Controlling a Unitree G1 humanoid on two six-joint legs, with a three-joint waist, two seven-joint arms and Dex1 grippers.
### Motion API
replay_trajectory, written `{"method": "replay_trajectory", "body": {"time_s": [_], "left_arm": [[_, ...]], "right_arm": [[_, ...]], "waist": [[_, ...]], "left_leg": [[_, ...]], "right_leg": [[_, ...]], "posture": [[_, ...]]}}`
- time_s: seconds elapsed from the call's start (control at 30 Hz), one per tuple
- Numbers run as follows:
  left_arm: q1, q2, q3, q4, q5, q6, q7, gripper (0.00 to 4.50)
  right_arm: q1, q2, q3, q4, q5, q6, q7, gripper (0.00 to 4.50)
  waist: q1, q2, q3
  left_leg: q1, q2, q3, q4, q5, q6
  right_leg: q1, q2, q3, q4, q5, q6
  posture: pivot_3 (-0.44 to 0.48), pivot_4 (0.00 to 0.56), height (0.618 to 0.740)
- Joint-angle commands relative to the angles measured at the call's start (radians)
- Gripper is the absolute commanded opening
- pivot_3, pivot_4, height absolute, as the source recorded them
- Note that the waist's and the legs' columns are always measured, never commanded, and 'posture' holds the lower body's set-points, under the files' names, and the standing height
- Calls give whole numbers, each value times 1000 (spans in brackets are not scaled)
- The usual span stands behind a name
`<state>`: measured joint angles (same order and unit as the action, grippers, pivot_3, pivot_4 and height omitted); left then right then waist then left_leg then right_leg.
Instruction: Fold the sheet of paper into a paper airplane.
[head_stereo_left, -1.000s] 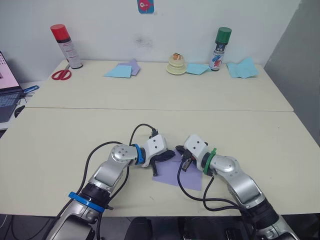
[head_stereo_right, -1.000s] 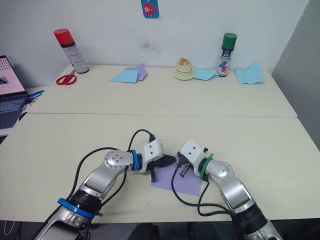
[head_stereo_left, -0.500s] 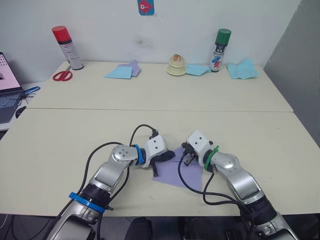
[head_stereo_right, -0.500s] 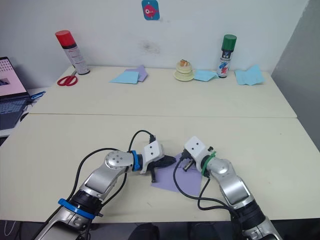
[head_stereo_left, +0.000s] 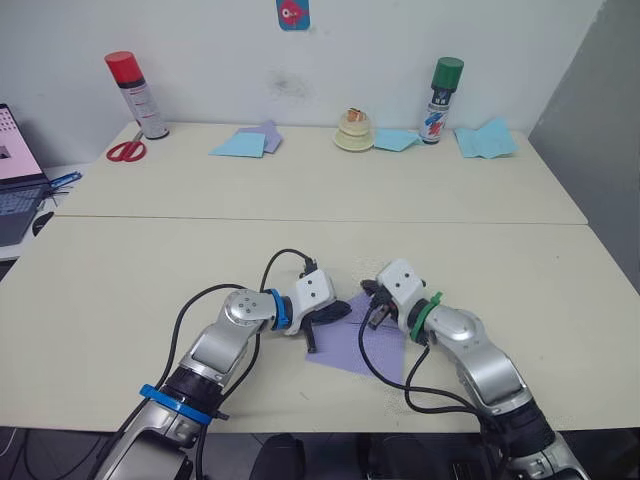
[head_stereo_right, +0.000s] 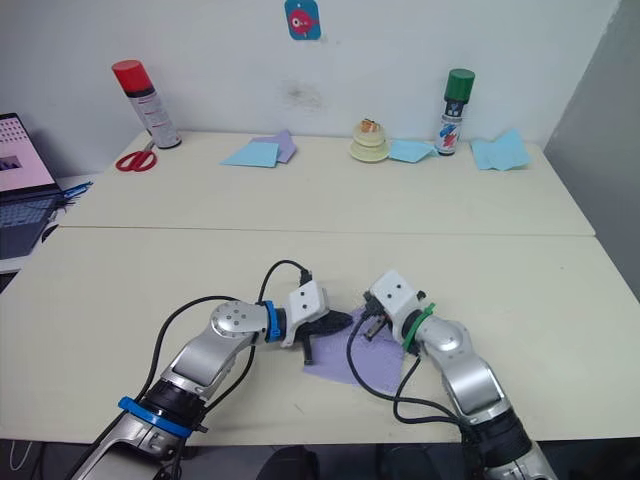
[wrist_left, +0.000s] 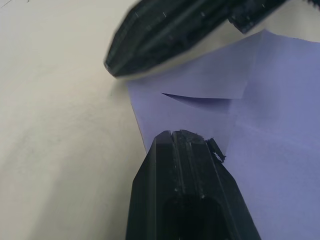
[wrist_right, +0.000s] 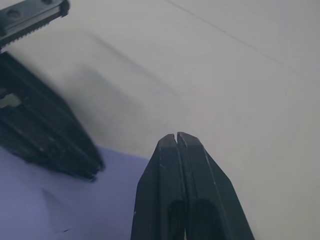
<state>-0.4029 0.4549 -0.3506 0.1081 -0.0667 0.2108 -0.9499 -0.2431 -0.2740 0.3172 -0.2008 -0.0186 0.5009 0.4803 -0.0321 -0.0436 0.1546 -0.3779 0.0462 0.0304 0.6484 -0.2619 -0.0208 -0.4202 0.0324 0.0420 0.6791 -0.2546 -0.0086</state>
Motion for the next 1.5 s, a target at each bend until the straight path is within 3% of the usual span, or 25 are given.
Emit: {"method": "replay_trajectory", "body": {"time_s": [0.03,0.8,1.07,1.23,1.5], "left_arm": [[14,-1,-28,38,34,29,-1,23],[203,98,116,-186,-87,270,35,23],[179,58,202,-327,-194,274,70,23],[109,76,146,-298,-127,203,68,23],[30,20,27,-107,-15,60,55,23]], "right_arm": [[-3,-5,27,-7,-9,19,16,0],[-25,-18,85,60,-32,68,41,0],[-27,-19,89,62,-34,64,43,0],[-26,-21,89,62,-35,65,44,0],[-27,-19,91,59,-35,69,44,0]], "waist": [[0,0,0],[-15,1,-1],[-16,1,-1],[-15,0,-1],[-15,0,-1]], "left_leg": [[0,0,0,0,0,0],[4,2,0,-3,0,0],[4,1,0,-3,0,0],[3,1,0,-3,0,0],[2,1,1,-3,0,0]], "right_leg": [[0,0,0,0,0,0],[1,1,0,0,-2,-3],[0,0,0,1,-2,-3],[0,0,0,1,-2,-3],[0,0,1,0,-2,-3]], "posture": [[0,150,725],[0,150,725],[0,150,725],[0,150,725],[0,150,725]]}}
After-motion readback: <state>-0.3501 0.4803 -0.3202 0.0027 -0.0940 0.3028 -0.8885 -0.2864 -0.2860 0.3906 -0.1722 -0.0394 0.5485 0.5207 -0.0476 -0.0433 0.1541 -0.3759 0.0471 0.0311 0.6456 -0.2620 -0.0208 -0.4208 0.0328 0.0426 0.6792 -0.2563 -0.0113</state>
